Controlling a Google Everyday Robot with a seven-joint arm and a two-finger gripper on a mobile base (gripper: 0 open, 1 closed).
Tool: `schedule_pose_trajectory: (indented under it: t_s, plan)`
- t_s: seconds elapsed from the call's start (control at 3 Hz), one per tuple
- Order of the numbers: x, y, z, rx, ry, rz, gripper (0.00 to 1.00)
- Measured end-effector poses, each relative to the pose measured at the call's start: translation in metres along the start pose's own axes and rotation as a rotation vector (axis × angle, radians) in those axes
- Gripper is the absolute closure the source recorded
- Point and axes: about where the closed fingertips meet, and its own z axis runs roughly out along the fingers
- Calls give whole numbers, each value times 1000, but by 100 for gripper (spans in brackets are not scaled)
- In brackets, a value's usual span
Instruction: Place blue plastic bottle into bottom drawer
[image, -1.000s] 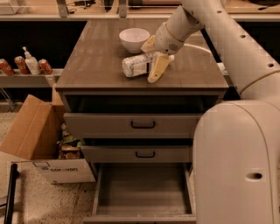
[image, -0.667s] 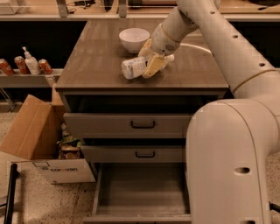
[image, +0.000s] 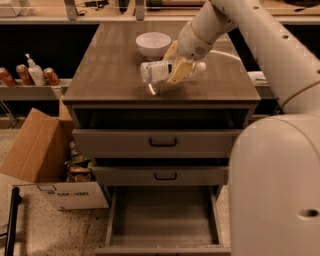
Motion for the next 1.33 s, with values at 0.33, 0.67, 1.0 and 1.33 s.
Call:
schedule_pose_trajectory:
  t_s: [0.33, 0.67, 1.0, 1.33]
  plan:
    - [-16, 32, -45, 35, -37, -40, 100]
    - [-30, 85, -30, -84, -76, -56, 100]
    - [-30, 85, -30, -83, -76, -56, 100]
    - [-20, 97, -19, -110, -97, -20, 100]
